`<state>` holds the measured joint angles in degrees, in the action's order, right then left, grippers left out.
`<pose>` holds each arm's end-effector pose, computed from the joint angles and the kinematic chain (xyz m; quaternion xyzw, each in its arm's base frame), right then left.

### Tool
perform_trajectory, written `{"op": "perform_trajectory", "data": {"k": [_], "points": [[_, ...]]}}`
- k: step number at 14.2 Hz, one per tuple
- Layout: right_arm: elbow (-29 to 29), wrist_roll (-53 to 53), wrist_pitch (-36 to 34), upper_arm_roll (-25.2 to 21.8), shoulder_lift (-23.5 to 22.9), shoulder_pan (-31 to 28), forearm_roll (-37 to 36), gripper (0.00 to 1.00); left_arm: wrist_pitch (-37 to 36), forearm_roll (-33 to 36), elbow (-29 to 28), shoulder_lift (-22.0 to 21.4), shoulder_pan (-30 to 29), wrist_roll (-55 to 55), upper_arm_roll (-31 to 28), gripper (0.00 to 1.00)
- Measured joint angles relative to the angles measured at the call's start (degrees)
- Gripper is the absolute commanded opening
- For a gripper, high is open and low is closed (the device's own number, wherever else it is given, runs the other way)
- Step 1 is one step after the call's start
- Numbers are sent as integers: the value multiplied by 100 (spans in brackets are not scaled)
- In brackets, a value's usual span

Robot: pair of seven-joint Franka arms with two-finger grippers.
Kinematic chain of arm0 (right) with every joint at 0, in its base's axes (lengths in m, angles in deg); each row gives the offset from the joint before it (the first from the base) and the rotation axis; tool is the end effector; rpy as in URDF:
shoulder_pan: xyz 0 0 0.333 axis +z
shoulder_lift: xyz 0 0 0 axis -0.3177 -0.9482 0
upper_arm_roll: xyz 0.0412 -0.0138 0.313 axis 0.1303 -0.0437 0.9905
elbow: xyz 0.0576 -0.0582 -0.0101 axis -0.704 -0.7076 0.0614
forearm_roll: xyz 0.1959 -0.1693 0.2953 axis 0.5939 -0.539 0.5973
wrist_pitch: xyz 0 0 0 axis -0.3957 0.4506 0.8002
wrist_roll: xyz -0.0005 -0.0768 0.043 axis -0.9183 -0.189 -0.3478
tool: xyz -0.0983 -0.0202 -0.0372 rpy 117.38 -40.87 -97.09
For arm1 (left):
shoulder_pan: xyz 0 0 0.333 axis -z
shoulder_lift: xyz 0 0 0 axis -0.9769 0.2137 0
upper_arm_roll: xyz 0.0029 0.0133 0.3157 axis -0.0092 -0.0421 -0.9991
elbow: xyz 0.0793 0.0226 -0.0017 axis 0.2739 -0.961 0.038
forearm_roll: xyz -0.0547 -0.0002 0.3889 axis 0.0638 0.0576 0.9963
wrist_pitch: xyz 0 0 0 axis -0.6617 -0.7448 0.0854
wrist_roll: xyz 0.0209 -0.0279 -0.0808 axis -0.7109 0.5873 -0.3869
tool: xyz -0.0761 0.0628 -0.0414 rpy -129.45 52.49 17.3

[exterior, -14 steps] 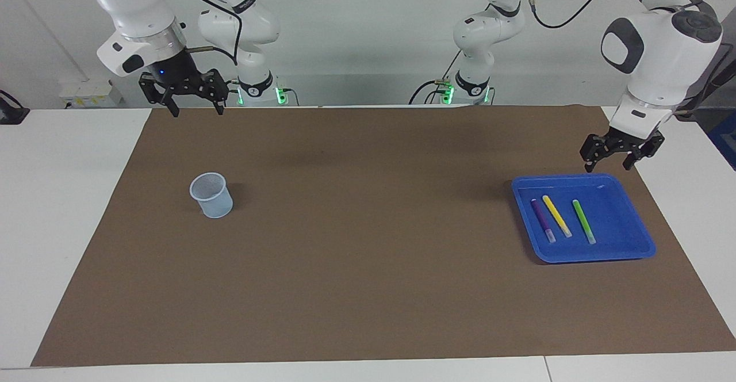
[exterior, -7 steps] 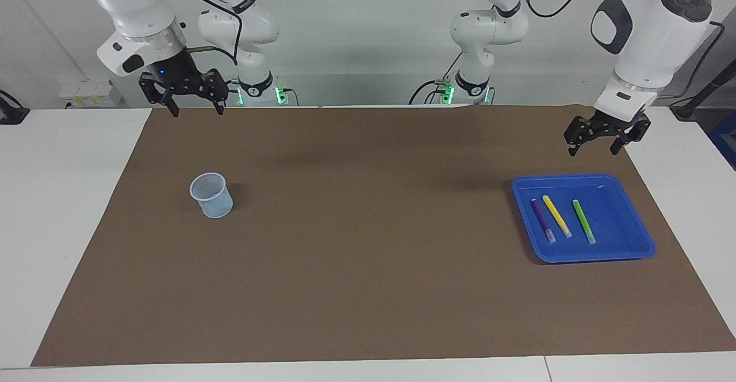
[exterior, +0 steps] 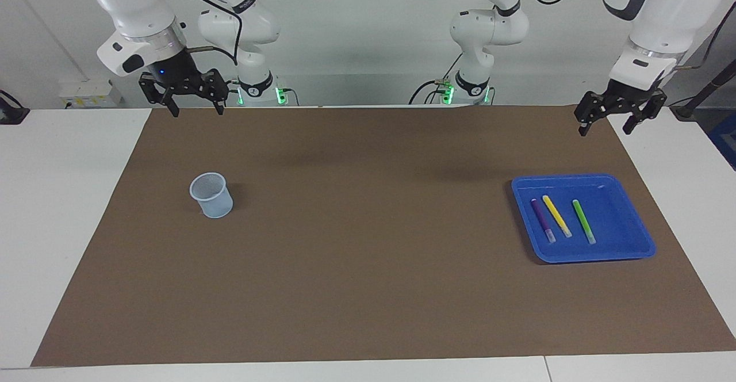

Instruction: Right arm passes pens to left for tray arrangement

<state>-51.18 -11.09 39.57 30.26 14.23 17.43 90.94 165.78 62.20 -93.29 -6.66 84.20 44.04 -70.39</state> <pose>0.5159 0.0282 0.6216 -0.9998 -0.0073 0.0186 0.0084 0.5458 0.0303 0.6248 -0.9960 0.0562 -0.0556 0.0407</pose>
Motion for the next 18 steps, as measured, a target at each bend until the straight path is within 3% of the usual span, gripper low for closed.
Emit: {"op": "perform_trajectory", "data": {"k": [7, 18], "points": [[0, 0, 0, 1, 0, 0, 0, 100, -690, 0, 554, 125, 304, 0, -343, 100], [0, 0, 0, 2, -2, 0, 0, 100, -746, -1, 723, 185, 662, 2, -588, 100]]}}
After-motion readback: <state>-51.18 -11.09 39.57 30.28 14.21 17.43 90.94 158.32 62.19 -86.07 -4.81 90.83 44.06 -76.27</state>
